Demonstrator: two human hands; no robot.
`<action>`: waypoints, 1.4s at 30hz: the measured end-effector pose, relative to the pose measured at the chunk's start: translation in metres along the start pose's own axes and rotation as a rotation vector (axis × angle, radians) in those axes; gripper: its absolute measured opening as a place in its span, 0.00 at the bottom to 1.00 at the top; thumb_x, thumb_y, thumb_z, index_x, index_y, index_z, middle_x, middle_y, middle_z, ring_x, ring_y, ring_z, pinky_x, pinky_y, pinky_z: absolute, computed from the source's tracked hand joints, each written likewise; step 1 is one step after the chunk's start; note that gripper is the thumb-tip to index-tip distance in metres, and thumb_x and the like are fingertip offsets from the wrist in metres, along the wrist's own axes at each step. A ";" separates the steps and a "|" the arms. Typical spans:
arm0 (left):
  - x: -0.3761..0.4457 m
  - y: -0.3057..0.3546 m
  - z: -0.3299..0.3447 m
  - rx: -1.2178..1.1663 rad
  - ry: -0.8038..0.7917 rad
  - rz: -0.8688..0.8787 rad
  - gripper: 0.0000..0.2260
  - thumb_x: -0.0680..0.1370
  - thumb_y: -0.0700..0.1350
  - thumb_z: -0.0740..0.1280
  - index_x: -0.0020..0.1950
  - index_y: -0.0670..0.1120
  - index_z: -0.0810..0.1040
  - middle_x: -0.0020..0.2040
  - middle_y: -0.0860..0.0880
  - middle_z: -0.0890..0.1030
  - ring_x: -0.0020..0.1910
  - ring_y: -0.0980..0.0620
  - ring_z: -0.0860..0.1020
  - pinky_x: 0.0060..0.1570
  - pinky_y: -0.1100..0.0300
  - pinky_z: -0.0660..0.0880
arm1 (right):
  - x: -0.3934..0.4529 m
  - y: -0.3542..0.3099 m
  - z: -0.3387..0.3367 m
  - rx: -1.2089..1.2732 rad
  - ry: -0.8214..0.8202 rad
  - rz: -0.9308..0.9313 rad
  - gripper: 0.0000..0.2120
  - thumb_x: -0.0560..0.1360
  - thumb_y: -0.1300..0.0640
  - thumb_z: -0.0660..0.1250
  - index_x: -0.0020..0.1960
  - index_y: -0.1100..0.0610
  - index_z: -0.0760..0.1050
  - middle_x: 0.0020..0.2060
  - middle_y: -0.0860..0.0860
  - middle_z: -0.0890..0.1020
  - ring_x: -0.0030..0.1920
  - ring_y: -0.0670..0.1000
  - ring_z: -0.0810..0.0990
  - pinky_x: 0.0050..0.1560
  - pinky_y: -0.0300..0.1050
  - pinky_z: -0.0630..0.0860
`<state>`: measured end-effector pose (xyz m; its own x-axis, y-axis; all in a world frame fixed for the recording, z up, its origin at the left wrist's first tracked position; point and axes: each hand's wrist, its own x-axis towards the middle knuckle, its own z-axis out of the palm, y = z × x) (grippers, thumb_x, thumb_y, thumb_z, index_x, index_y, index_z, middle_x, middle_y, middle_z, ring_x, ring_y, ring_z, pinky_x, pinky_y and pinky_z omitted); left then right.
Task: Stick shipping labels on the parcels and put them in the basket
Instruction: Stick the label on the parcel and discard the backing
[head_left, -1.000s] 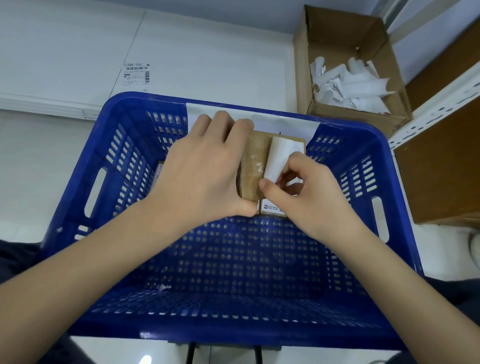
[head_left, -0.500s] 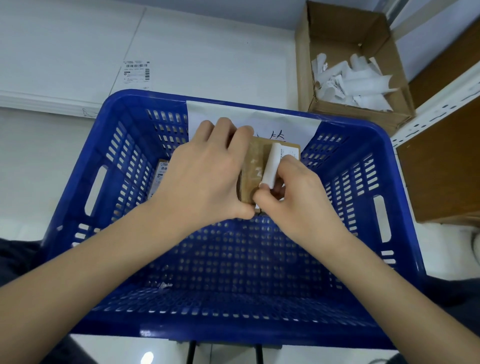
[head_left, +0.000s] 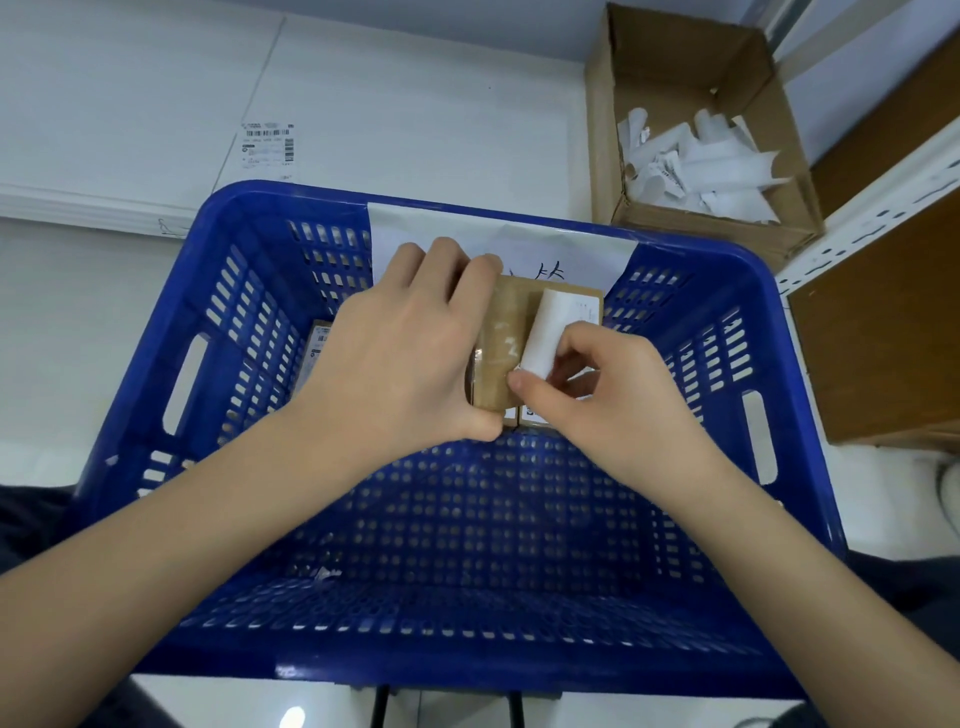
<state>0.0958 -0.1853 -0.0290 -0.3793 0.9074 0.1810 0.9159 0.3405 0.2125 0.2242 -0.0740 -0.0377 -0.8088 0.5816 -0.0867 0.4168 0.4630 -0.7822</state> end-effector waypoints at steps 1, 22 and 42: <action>0.000 0.001 0.000 0.016 -0.008 0.000 0.39 0.49 0.53 0.78 0.56 0.37 0.76 0.46 0.41 0.77 0.41 0.40 0.75 0.25 0.59 0.69 | -0.001 -0.001 0.004 -0.007 0.008 -0.001 0.11 0.72 0.55 0.71 0.35 0.57 0.74 0.31 0.47 0.77 0.33 0.44 0.76 0.34 0.34 0.73; 0.001 0.001 0.000 0.056 0.017 0.052 0.38 0.50 0.51 0.78 0.56 0.36 0.76 0.46 0.39 0.77 0.40 0.39 0.75 0.25 0.61 0.64 | -0.001 -0.001 0.007 0.044 -0.007 0.037 0.09 0.71 0.58 0.64 0.36 0.62 0.73 0.27 0.48 0.72 0.27 0.44 0.67 0.28 0.36 0.64; 0.001 0.002 -0.002 0.045 0.000 0.007 0.41 0.48 0.52 0.79 0.57 0.36 0.76 0.47 0.40 0.78 0.41 0.40 0.76 0.25 0.59 0.68 | -0.001 -0.002 0.007 -0.053 0.059 -0.015 0.15 0.75 0.57 0.68 0.33 0.50 0.66 0.31 0.46 0.75 0.32 0.46 0.74 0.34 0.37 0.70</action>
<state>0.0970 -0.1843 -0.0270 -0.3725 0.9100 0.1821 0.9236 0.3444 0.1681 0.2212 -0.0808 -0.0401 -0.7900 0.6119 -0.0370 0.4271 0.5061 -0.7493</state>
